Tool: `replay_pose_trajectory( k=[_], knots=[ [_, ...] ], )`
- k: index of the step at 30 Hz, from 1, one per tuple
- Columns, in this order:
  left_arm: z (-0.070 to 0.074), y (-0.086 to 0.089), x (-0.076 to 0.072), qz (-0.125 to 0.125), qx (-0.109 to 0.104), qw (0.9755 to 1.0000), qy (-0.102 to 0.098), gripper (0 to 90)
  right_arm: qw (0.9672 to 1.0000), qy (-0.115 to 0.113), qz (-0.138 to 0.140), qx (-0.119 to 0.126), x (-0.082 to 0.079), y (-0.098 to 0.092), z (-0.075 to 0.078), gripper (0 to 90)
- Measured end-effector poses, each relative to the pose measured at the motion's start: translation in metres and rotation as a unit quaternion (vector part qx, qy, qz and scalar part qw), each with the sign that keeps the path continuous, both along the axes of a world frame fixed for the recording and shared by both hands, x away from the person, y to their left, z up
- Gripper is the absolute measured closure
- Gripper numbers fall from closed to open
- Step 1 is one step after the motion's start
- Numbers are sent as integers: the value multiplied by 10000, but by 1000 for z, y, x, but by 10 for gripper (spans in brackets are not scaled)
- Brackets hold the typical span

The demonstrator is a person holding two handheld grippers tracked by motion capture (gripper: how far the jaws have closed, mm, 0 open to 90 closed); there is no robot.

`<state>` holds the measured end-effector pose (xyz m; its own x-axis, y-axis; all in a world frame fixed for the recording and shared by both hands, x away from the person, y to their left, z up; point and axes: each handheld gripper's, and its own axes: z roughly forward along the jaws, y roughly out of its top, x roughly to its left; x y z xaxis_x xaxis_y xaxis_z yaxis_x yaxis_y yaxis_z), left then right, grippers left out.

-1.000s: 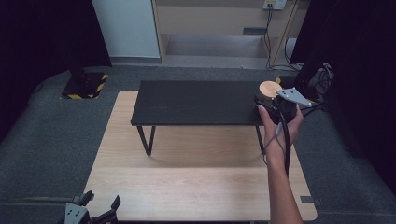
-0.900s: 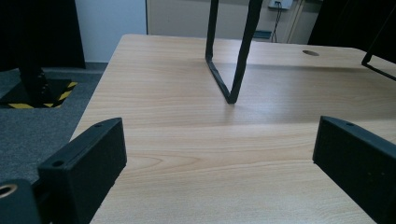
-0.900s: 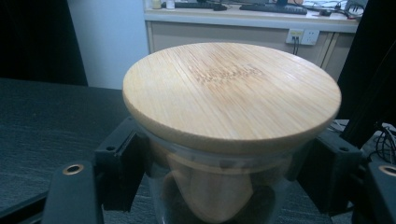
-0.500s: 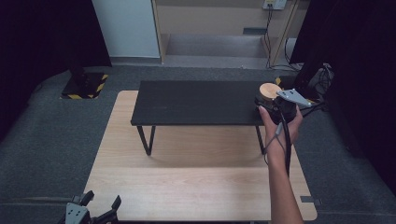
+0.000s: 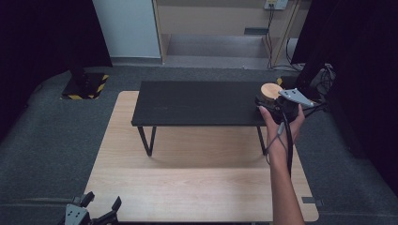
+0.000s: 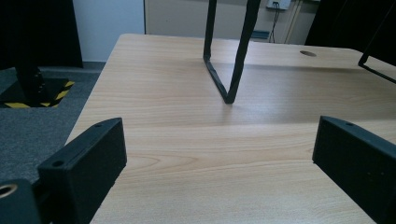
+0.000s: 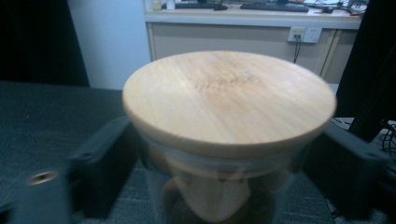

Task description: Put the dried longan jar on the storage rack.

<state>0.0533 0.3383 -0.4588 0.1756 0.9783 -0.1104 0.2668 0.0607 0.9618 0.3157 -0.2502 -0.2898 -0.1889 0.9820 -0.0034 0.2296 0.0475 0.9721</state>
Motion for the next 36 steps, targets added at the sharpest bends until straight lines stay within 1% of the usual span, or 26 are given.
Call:
replay_pose_trajectory(
  k=[4, 9, 17, 21, 25, 36],
  knots=[
    [0, 0, 0, -3, -3, 10000, 0, 16, 9999, -20, -132, 24, 1, 2, -3, 6],
    [0, 0, 0, 0, -8, 10000, -1, 15, 9997, -52, -226, 38, 1, 5, -4, 6],
    [0, 1, -1, 9, -7, 10000, -8, 16, 9998, 8, -198, 7, 1, 5, -3, 6],
    [1, 1, -1, 8, -12, 10000, -9, 16, 9998, 2, -175, 9, 0, 4, -2, 6],
    [0, 2, -2, 37, -62, 10000, -43, 16, 9998, -18, -186, 14, -2, 3, -2, 6],
    [1, 2, -5, 32, -50, 10000, -49, 16, 10000, -40, -48, 5, -10, 2, -1, 6]
  ],
)
